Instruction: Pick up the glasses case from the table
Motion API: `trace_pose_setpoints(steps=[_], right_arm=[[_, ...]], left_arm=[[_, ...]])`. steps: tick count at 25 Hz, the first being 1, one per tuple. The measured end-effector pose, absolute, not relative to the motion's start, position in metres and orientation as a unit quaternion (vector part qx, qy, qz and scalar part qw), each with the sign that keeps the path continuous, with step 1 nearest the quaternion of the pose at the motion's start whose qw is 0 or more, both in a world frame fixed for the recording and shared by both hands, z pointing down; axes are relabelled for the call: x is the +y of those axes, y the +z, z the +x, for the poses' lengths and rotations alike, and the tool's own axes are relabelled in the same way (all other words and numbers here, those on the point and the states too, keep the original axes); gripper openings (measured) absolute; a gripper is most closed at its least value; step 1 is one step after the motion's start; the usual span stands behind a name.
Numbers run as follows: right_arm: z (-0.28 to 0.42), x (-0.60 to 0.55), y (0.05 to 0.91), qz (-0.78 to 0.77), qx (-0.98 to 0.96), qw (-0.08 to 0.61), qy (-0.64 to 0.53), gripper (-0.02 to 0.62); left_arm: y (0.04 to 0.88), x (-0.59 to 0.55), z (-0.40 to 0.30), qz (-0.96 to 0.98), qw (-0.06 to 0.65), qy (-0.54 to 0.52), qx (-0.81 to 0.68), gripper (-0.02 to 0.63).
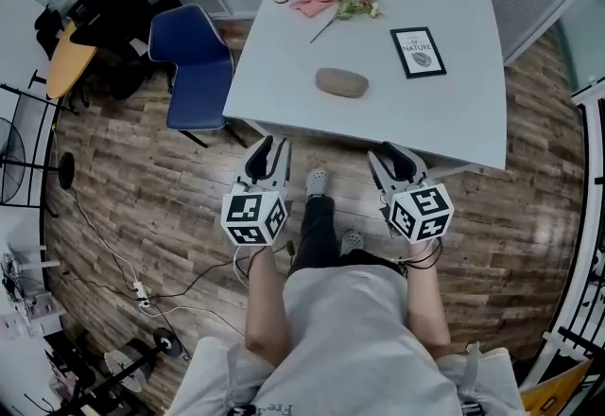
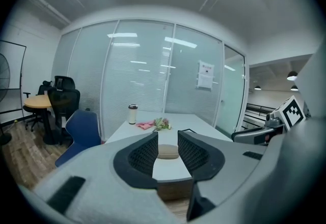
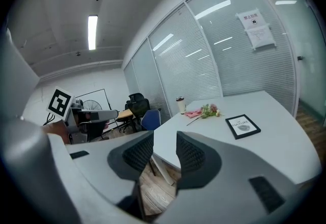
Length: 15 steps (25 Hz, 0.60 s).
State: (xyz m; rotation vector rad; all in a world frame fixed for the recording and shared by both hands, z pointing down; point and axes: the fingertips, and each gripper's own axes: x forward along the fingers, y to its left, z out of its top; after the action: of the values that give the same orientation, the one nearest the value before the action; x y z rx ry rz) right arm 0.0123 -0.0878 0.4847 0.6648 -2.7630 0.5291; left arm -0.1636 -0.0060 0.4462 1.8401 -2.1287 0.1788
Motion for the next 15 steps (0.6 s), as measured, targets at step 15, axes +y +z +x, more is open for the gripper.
trace_pose_setpoints(steps=[15], right_arm=[[-0.05, -0.219, 0.524, 0.3, -0.918, 0.144, 0.217, 0.135]], left_arm=[[0.481, -0.179, -0.226, 0.71, 0.18, 0.11, -0.671, 0.118]])
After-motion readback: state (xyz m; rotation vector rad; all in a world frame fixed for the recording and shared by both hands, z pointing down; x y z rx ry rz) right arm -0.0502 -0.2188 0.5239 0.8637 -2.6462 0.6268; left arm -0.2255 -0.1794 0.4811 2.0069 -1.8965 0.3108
